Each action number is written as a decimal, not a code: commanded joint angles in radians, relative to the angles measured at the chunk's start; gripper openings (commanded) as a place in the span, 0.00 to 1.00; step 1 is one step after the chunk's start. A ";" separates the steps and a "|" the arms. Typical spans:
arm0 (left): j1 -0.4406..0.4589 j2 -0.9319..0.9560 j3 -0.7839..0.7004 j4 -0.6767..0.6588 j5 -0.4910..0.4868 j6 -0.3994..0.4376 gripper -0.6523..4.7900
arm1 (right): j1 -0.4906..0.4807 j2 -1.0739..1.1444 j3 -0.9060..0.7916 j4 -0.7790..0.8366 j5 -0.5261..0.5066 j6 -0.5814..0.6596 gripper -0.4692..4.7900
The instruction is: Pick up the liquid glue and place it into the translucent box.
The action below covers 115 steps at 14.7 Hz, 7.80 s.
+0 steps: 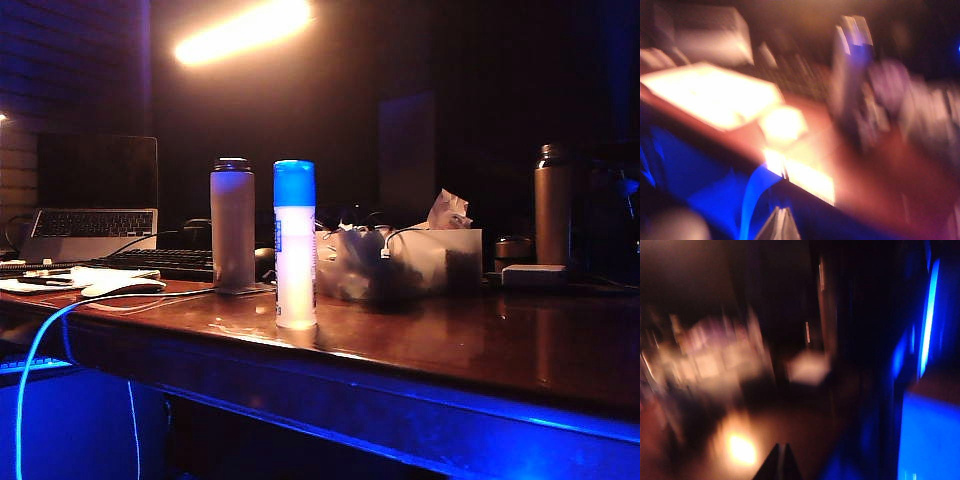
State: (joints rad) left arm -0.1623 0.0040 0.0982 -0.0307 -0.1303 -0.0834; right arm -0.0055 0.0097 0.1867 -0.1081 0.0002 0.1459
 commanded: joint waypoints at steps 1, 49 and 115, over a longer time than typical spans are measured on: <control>0.001 0.083 0.111 0.048 -0.034 -0.005 0.11 | -0.001 0.138 0.157 0.053 0.005 -0.048 0.09; -0.395 1.641 0.785 0.503 0.362 0.045 0.87 | 0.212 0.970 0.695 -0.126 -0.605 -0.139 0.09; -0.462 1.555 2.068 -0.709 0.347 0.250 0.11 | 0.212 0.744 0.613 -0.031 -0.335 -0.182 0.09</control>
State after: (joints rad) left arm -0.6090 1.5913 2.1628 -0.6544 0.2382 0.1440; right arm 0.2058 0.7776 0.8139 -0.1509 -0.3355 -0.0315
